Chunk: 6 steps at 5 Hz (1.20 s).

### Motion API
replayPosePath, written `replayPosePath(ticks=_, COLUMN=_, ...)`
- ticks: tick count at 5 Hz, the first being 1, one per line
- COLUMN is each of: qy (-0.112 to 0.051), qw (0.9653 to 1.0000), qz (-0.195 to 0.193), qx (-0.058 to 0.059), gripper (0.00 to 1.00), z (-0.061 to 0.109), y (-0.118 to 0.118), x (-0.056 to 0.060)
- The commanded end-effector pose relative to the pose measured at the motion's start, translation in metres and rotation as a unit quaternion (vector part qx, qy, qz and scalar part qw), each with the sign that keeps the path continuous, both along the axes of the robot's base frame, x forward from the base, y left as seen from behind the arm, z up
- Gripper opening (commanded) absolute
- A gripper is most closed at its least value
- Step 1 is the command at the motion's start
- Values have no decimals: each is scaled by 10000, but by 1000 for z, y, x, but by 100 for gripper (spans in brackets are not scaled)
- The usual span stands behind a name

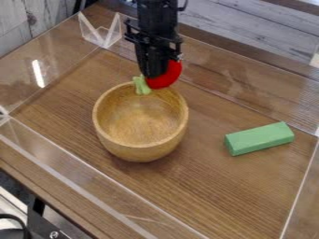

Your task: Move the red object to the right side of the table

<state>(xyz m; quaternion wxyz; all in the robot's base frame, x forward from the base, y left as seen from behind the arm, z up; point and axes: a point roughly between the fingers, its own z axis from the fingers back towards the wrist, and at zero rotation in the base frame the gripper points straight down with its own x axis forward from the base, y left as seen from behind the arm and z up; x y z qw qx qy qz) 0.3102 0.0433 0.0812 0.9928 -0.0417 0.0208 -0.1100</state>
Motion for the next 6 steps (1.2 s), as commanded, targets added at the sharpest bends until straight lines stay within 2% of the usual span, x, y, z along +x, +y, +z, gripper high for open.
replayPosePath(ticks=1, qy=-267, qw=9996, qz=-69, qx=-34, gripper=0, z=2, y=-21, x=-1)
replayPosePath(ticks=2, qy=-369, qw=9986, qz=-391, qx=-18, gripper=0, z=23, y=-32, x=-7)
replayPosePath(ticks=3, qy=-466, qw=9967, qz=-657, qx=-67, gripper=0, z=24, y=-62, x=-28)
replayPosePath(ticks=4, qy=-498, qw=9930, qz=-1058, qx=-153, gripper=0, z=13, y=-100, x=-49)
replayPosePath(ticks=5, qy=-493, qw=9882, qz=-1425, qx=-272, gripper=0, z=5, y=-115, x=-57)
replayPosePath(ticks=6, qy=-507, qw=9826, qz=-1743, qx=-387, gripper=0, z=-2, y=-119, x=-67)
